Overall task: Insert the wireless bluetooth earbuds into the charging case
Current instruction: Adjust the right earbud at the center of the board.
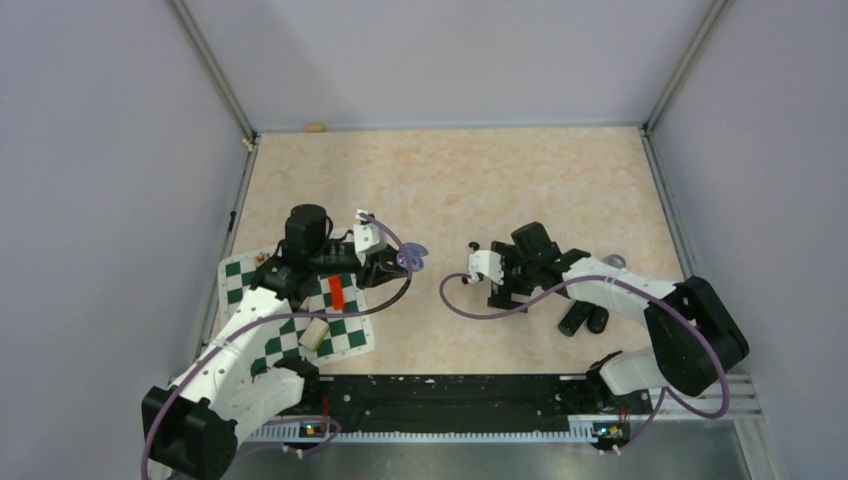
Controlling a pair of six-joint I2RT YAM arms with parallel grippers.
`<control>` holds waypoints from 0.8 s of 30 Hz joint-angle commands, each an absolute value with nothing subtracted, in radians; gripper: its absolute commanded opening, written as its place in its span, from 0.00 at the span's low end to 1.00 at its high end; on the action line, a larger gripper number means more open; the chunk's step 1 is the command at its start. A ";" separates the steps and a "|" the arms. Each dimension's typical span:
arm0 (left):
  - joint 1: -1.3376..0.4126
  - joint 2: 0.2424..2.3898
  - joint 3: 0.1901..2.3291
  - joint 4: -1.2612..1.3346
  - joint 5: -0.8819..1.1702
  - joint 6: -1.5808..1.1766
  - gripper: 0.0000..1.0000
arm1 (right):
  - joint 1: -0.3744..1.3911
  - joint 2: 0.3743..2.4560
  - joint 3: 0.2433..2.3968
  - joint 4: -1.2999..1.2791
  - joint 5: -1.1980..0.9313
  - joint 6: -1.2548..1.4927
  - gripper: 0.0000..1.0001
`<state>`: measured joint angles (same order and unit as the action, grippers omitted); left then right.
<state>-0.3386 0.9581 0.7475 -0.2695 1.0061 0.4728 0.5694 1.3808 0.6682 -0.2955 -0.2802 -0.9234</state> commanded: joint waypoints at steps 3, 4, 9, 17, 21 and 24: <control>-0.336 0.956 0.769 -0.230 1.041 0.469 0.00 | 0.586 1.413 0.677 -0.196 -0.200 -0.859 0.99; -0.336 0.957 0.769 -0.230 1.042 0.469 0.00 | 0.586 1.421 0.680 -0.189 -0.185 -0.853 0.99; -0.336 0.959 0.769 -0.230 1.042 0.469 0.00 | 0.585 1.444 0.712 -0.207 -0.188 -0.821 0.99; -0.335 0.958 0.764 -0.230 1.038 0.472 0.00 | 0.566 1.378 0.836 -0.349 -0.264 -0.683 0.99; -0.336 0.959 0.765 -0.230 1.038 0.470 0.00 | 0.495 1.380 0.890 -0.408 -0.382 -0.624 0.99; -0.335 0.961 0.764 -0.229 1.037 0.470 0.00 | 0.390 1.450 0.993 -0.530 -0.538 -0.614 0.94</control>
<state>-0.3386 0.9581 0.7475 -0.2695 1.0069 0.4725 0.4999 1.4132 0.8597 -0.3969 -0.3412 -0.6769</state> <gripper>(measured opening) 0.373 0.973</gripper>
